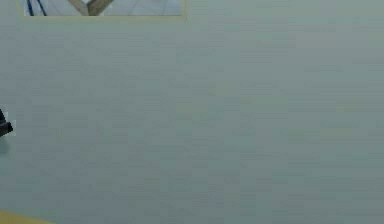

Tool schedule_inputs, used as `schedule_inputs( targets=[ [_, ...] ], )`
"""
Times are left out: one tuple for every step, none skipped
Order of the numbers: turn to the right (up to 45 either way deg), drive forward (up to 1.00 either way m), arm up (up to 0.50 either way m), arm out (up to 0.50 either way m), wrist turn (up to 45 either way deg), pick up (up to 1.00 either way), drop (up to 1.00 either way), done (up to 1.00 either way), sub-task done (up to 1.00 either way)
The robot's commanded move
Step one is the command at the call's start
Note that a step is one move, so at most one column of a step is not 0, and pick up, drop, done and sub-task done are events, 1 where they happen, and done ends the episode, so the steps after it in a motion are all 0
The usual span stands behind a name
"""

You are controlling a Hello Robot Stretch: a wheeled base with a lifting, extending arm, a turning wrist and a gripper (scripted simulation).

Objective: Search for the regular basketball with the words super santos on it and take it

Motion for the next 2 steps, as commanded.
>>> schedule_inputs(
  targets=[
    [0.0, 0.0, 0.0, 0.4, 0.0, 0.0, 0.0, 0.0, 0.0],
    [0.0, 0.0, 0.0, 0.0, 45.0, 0.0, 0.0, 0.0, 0.0]
  ],
)
